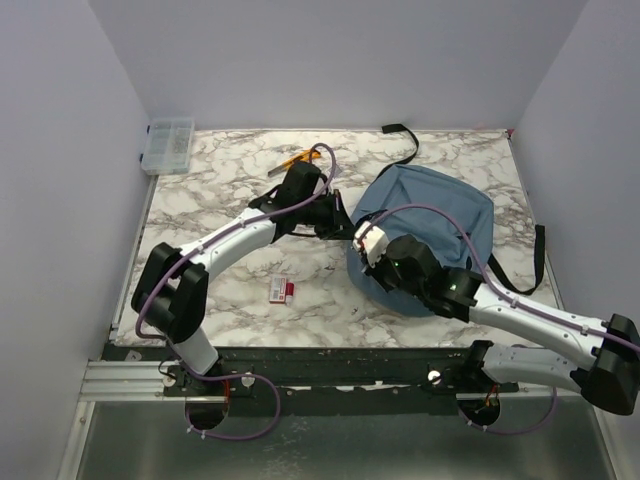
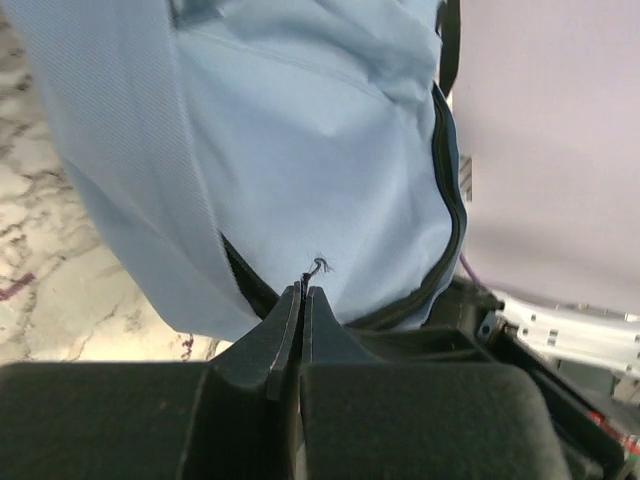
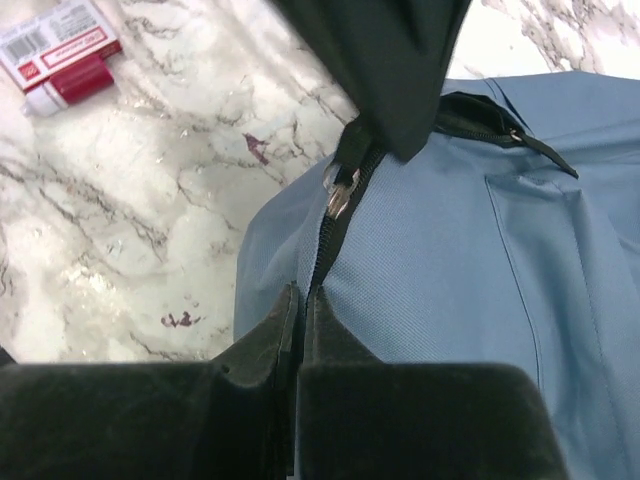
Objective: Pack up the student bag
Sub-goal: Zip the student bag at the center of the board.
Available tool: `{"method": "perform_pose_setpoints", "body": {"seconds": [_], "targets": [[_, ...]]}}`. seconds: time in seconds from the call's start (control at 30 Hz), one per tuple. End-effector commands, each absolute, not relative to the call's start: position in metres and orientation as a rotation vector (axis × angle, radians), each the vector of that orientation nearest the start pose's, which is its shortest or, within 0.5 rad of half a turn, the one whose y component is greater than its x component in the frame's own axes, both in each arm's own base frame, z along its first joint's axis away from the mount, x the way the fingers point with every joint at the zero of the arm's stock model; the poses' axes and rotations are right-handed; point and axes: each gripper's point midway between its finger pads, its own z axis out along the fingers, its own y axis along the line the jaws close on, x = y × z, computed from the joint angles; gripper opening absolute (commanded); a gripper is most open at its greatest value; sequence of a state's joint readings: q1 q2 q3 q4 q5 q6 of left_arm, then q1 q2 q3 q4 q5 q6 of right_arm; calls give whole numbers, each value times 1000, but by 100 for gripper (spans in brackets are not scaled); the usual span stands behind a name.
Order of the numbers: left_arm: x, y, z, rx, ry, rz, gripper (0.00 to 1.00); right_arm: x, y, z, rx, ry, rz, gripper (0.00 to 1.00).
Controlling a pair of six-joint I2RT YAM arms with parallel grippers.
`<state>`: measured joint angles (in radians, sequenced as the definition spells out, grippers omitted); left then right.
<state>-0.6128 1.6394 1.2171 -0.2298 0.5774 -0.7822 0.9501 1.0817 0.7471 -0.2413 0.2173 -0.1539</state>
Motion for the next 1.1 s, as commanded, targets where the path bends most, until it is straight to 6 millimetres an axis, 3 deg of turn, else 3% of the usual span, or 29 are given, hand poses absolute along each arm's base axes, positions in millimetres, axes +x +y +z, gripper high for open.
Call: {"method": "perform_pose_setpoints", "body": {"seconds": [0.0, 0.1, 0.2, 0.33, 0.4, 0.47, 0.5, 0.57, 0.6, 0.67, 0.73, 0.87, 0.97, 1.07], "targets": [[354, -338, 206, -32, 2323, -1222, 0, 190, 219, 115, -1295, 1939, 230, 1], [380, -333, 202, -95, 2316, -1195, 0, 180, 212, 108, -1365, 1958, 234, 0], [403, -326, 197, -124, 2284, -1120, 0, 174, 214, 115, -1378, 1922, 276, 0], [435, -343, 199, 9, 2242, -1144, 0, 170, 215, 122, -1389, 1873, 308, 0], [436, -356, 199, 53, 2254, -1221, 0, 173, 215, 129, -1355, 1862, 307, 0], [425, -357, 197, 38, 2279, -1257, 0, 190, 216, 151, -1130, 1871, 295, 1], [416, -356, 194, 33, 2290, -1261, 0, 201, 216, 167, -1005, 1858, 288, 8], [396, -354, 195, 34, 2294, -1278, 0, 219, 214, 196, -716, 1867, 301, 36], [385, -351, 195, 30, 2301, -1290, 0, 225, 213, 206, -577, 1894, 320, 44], [365, -346, 194, 25, 2316, -1325, 0, 231, 215, 218, -410, 1944, 348, 49], [345, -341, 191, 15, 2329, -1357, 0, 236, 220, 218, -245, 2025, 377, 58], [309, -338, 184, 11, 2352, -1409, 0, 236, 248, 188, -155, 2172, 445, 61], [296, -343, 182, 37, 2352, -1451, 0, 236, 259, 163, -78, 2244, 465, 63], [297, -346, 183, 42, 2354, -1464, 0, 240, 258, 149, 14, 2265, 439, 63]]}}
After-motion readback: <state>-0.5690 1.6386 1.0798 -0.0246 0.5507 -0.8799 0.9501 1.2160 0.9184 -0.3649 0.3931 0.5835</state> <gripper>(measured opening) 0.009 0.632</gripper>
